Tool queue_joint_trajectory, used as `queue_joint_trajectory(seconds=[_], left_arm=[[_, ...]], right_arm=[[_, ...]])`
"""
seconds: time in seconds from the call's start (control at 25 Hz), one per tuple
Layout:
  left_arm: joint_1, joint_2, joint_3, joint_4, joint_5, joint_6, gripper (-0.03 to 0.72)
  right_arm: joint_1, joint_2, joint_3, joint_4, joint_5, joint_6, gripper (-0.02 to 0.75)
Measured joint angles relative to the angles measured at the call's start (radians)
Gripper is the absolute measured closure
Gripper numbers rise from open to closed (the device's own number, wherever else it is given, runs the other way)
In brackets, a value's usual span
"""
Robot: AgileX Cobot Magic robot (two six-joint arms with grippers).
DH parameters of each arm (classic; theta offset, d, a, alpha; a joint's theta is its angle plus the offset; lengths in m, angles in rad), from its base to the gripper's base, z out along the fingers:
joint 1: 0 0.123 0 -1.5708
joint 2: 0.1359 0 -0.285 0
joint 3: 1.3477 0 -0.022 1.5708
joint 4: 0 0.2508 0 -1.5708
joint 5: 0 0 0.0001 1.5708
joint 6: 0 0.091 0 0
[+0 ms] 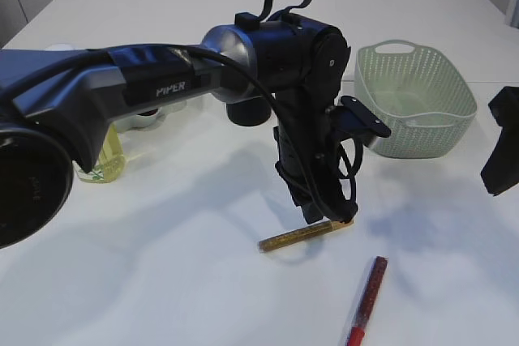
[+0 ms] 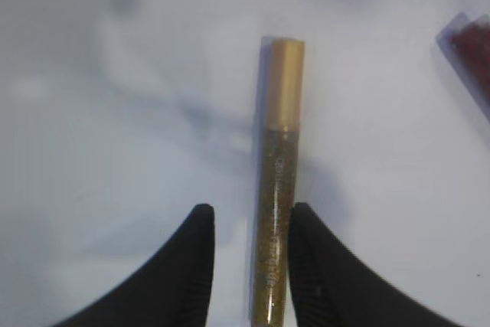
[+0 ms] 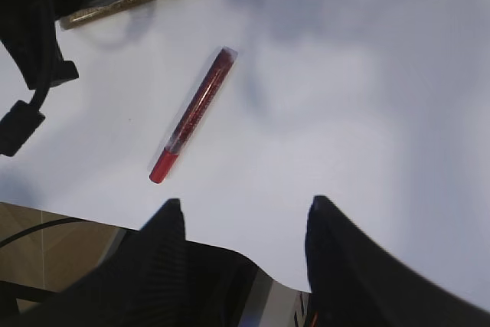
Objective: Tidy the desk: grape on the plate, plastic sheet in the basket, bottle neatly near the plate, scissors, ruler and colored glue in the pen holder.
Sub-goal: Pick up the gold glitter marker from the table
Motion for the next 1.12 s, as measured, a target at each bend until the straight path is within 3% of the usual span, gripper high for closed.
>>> queue_joint_trajectory(seconds=[0.24, 1.12], left_arm=[[0.000, 0.002, 0.000, -0.052, 0.000, 0.010, 0.444], [0.000, 0.024, 0.000, -0.080, 0.000, 0.011, 0.444]], right_arm=[[0.000, 0.000, 0.000, 0.000, 0.000, 0.000, 0.333], [0.000, 0.000, 0.000, 0.000, 0.000, 0.000, 0.333]])
